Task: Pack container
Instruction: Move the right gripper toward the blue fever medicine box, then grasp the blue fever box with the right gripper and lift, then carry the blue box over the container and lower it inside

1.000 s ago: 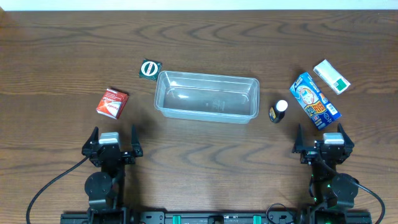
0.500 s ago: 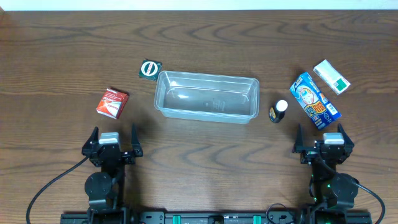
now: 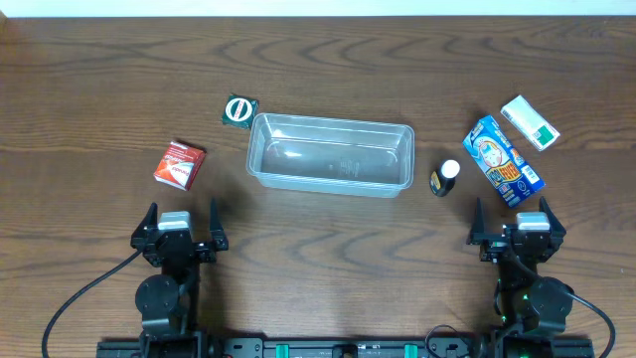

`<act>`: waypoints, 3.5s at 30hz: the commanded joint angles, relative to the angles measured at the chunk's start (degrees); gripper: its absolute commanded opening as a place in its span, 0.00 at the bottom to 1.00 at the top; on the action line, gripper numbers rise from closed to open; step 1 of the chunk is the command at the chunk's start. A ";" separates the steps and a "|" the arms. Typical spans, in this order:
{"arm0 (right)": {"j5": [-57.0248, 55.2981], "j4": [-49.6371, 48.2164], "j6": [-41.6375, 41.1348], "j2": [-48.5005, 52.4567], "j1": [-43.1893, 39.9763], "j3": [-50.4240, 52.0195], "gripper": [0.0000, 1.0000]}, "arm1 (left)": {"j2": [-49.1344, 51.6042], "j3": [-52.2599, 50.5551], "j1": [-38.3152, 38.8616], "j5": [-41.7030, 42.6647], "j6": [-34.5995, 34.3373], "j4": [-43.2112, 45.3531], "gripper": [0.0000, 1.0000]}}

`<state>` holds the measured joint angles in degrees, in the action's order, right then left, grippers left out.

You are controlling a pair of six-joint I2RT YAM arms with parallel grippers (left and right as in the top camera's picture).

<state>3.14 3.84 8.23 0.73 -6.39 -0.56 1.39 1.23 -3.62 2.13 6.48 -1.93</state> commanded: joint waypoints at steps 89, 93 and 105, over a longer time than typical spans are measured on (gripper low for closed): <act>-4.85 53.53 12.66 99.38 -4.44 -87.06 0.01 | 0.00 -1.01 0.22 -1.55 1.01 -2.12 0.98; 0.70 56.54 18.53 96.54 -1.16 -95.08 0.01 | 0.00 -1.01 0.22 -1.55 1.01 -2.12 0.98; 2.64 56.06 50.01 92.76 24.72 -101.00 0.01 | 0.00 -1.01 0.22 -1.55 1.01 -2.12 0.98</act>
<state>5.85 59.96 47.92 92.90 13.72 -101.12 1.39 1.26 -3.62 2.13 6.48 -1.93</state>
